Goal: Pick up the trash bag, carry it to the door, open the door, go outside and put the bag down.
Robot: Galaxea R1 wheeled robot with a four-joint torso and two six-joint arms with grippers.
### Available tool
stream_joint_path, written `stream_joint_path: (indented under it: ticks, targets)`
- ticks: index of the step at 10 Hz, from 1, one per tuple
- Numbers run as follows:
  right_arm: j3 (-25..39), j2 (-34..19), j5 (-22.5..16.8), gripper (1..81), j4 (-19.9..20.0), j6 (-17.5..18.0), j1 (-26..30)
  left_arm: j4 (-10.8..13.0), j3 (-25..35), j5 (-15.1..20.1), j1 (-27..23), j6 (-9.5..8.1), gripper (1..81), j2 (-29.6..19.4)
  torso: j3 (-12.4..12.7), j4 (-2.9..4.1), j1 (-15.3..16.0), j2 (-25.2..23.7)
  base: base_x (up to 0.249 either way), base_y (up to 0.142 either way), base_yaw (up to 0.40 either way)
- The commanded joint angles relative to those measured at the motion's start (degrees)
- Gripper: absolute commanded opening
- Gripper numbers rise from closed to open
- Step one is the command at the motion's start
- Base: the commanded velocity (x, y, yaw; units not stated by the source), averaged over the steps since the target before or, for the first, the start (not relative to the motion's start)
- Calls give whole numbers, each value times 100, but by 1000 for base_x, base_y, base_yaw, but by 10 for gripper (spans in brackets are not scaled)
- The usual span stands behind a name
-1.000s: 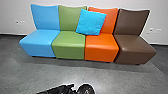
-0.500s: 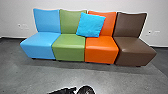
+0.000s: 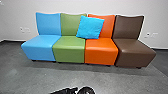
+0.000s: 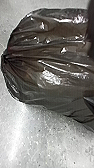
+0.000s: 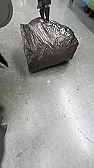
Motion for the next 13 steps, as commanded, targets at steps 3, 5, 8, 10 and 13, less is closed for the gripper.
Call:
stream_joint_path:
  ticks: [3, 5, 8, 10, 13]
  targets:
    - [46, -250, -288, 811, 67, 10, 372, -56, 58, 354, -656, -3, 811, 59, 0, 0, 622, -988, 0, 0, 0]
    - [37, -215, -288, 811, 67, 10, 381, -56, 49, 354, -612, 6, 811, 50, -1090, 0, 1029, -1142, 0, 0, 0]
    - [28, -206, -288, 811, 67, 10, 408, -65, 67, 354, -551, 6, 811, 50, -391, 0, 1029, -1142, 0, 0, 0]
    - [19, -206, -288, 811, 67, 10, 408, -65, 49, 345, -507, 6, 811, 59, -507, 0, 1029, -1142, 0, 0, 0]
    - [28, -197, -288, 811, 67, 10, 399, -74, 6, 310, -445, 6, 811, -2, -507, 0, 955, -1067, 0, 0, 0]
